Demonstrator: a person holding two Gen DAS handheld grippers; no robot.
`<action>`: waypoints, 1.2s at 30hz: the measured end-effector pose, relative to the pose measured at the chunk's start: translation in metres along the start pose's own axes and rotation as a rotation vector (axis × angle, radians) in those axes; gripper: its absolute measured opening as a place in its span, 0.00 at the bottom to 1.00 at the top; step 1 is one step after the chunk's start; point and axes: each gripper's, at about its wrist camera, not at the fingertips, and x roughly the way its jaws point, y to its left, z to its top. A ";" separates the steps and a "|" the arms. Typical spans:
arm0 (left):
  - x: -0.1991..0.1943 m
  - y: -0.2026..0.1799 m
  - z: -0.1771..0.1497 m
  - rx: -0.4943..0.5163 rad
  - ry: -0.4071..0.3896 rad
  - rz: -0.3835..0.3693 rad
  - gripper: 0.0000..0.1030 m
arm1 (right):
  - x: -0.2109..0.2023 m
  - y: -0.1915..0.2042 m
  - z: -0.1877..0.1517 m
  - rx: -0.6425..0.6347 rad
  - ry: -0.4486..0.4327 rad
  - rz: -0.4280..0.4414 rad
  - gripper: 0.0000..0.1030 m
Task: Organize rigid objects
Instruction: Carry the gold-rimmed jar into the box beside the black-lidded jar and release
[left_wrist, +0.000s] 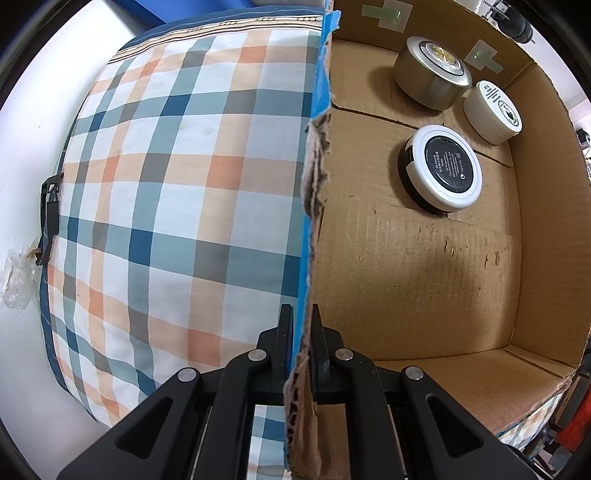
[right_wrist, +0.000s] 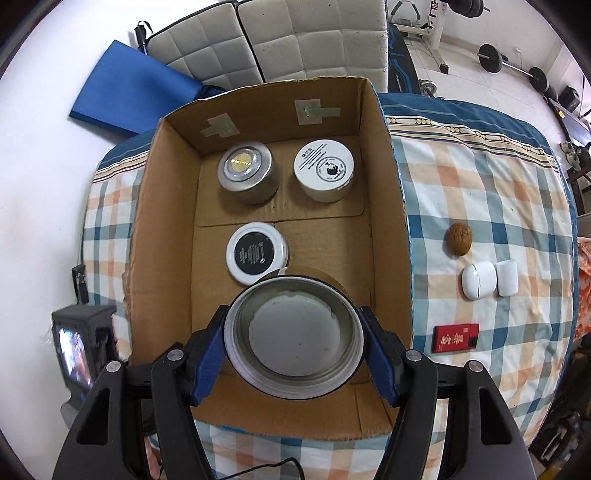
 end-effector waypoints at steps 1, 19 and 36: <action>0.000 0.000 0.000 0.000 0.000 0.000 0.05 | 0.003 0.000 0.003 0.005 -0.001 -0.006 0.68; 0.003 0.011 0.004 -0.024 0.018 -0.062 0.05 | 0.077 0.001 0.046 0.067 0.072 -0.083 0.68; 0.006 0.020 0.004 -0.039 0.022 -0.082 0.04 | 0.114 0.002 0.060 0.075 0.146 -0.186 0.69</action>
